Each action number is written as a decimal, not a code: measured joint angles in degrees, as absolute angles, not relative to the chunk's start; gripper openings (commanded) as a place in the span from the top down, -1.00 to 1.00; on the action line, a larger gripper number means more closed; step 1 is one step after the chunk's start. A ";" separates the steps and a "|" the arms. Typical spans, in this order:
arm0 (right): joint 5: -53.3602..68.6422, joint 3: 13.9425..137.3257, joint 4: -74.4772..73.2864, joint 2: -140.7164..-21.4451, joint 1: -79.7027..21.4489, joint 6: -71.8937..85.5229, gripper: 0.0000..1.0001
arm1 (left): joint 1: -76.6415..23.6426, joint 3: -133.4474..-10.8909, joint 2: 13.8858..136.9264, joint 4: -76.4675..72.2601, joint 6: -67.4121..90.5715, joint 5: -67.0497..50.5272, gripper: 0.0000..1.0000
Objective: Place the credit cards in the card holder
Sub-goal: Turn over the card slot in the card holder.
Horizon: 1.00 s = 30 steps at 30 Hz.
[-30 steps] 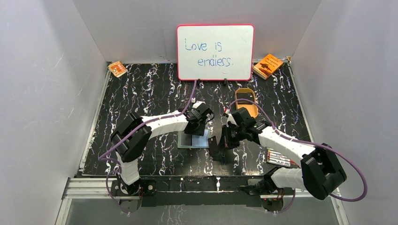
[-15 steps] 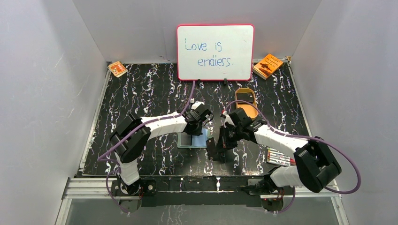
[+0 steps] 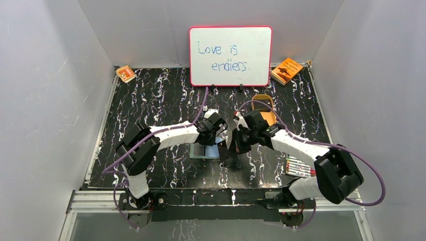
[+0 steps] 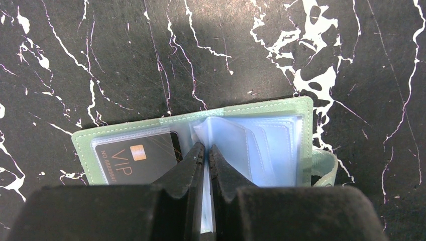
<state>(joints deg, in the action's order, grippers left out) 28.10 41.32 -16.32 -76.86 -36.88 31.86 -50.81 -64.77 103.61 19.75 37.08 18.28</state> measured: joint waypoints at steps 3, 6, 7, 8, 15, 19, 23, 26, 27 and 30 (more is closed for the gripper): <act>27.81 43.97 -17.47 -77.43 -36.88 29.87 1.00 | -50.81 -64.45 103.42 19.40 37.08 18.33 0.90; 27.86 47.62 -18.76 -80.27 -36.86 27.90 1.00 | -50.81 -64.31 103.37 19.25 37.08 18.37 0.90; 27.83 48.42 -19.03 -81.28 -36.86 27.38 1.00 | -50.81 -64.31 103.37 19.25 37.08 18.39 0.90; 27.83 49.01 -19.42 -82.11 -36.82 26.89 1.00 | -50.81 -64.31 103.37 19.25 37.10 18.39 0.90; 27.31 49.78 -22.22 -84.75 -36.32 25.30 1.00 | -50.81 -64.12 103.26 19.03 37.10 18.44 0.91; 27.20 49.80 -22.85 -84.75 -35.66 24.95 1.00 | -50.81 -63.88 103.15 18.79 37.15 18.46 0.91; 27.22 49.84 -23.05 -84.79 -35.57 24.45 1.00 | -50.81 -63.55 102.89 18.41 37.30 18.48 0.92; 27.27 50.30 -23.33 -84.82 -35.57 24.10 1.00 | -50.81 -63.48 102.87 18.37 37.32 18.50 0.92; 27.35 50.54 -23.44 -84.82 -35.57 24.03 1.00 | -50.81 -63.46 102.85 18.33 37.32 18.50 0.92; 27.62 51.27 -23.57 -84.82 -35.57 23.77 1.00 | -50.81 -63.46 102.85 18.31 37.32 18.50 0.92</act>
